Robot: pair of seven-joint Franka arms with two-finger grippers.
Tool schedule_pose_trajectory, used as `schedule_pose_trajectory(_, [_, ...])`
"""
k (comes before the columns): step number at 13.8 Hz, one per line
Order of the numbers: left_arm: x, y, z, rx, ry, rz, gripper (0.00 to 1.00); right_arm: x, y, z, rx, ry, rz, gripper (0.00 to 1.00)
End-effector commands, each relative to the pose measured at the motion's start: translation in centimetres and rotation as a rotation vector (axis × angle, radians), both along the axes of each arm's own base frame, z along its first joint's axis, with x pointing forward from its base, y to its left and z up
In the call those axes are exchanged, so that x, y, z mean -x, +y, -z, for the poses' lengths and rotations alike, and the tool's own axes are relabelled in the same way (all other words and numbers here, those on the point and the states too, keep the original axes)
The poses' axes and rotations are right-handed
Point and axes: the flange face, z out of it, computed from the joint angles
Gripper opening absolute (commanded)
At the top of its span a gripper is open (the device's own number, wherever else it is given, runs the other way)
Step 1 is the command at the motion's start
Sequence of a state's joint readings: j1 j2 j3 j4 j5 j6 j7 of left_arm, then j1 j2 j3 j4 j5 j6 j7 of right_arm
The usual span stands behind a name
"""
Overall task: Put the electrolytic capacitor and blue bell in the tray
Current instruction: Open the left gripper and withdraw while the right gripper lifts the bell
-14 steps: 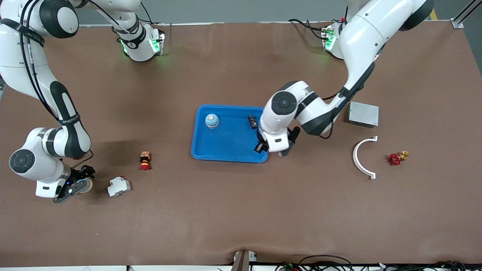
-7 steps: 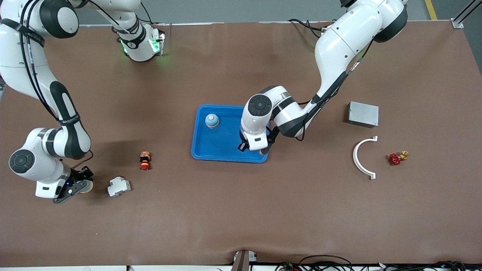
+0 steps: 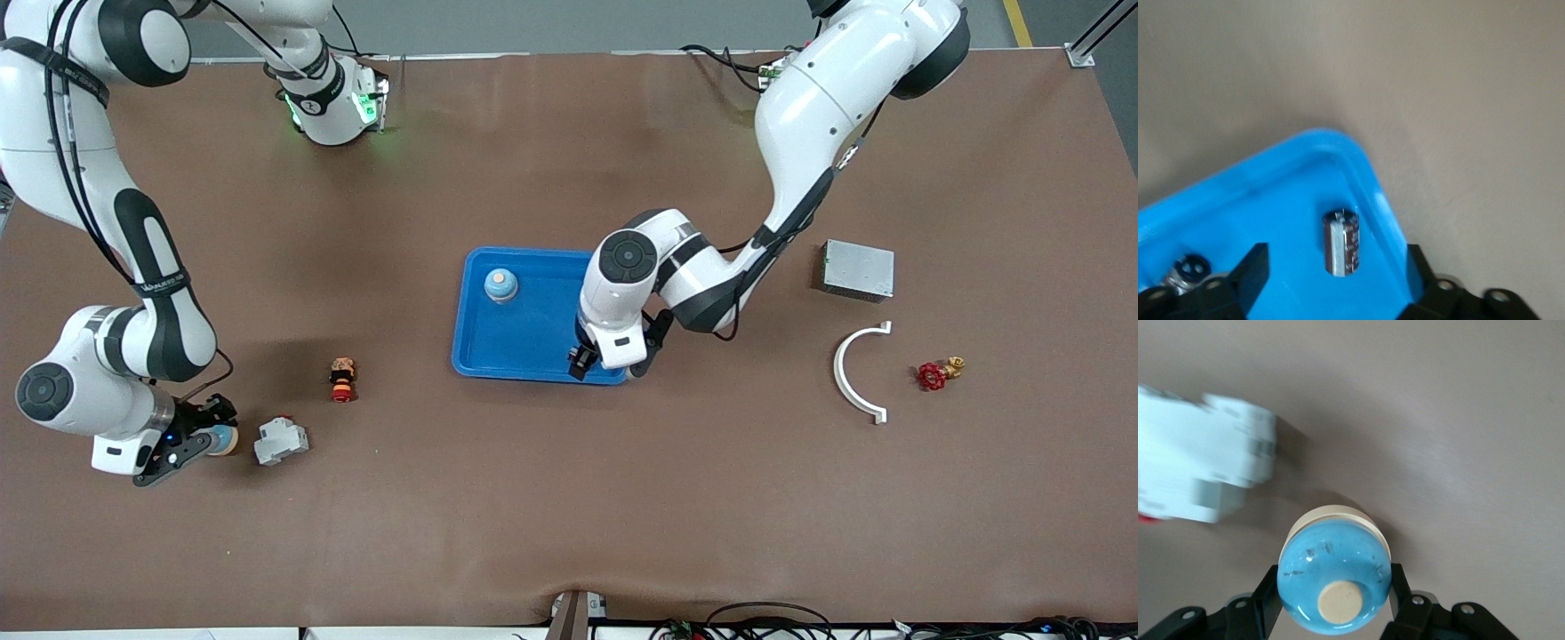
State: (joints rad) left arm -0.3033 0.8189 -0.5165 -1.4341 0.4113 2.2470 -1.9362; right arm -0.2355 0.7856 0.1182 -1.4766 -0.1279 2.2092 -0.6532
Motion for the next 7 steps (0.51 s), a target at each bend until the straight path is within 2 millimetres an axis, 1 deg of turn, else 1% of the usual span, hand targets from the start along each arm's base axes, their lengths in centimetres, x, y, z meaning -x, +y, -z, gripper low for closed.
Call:
schedule_pose_trajectory(1, [-0.9,2.6,-6.7,-0.111,-0.014,0.155,1.00,-0.5,5.3,-5.3,0.011,0.071,0.102,0.13])
schedule_pose_trajectory(2, [-1.6,4.0,-9.0,-0.133,-0.022,0.192,1.00,-0.5,7.4,-7.1,0.022,0.087,0.137,0.13])
schedule_pose_trajectory(3, [-2.4,5.6,-11.2,-0.145,-0.042,0.201,1.00,-0.3,9.6,-8.2,0.036,0.098,0.190,0.14])
schedule_pose_trajectory(4, [-3.6,7.7,-13.8,-0.143,-0.073,0.217,1.00,0.0,11.8,-9.3,0.050,0.106,0.231,0.14])
schedule_pose_trajectory(5, [-4.3,9.8,-16.2,-0.128,-0.075,0.241,1.00,0.5,14.2,-9.9,0.066,0.124,0.268,0.14])
schedule_pose_trajectory(7, [-4.8,14.7,-21.9,-0.108,-0.062,0.334,1.00,1.4,18.8,-10.4,0.081,0.144,0.346,0.14])
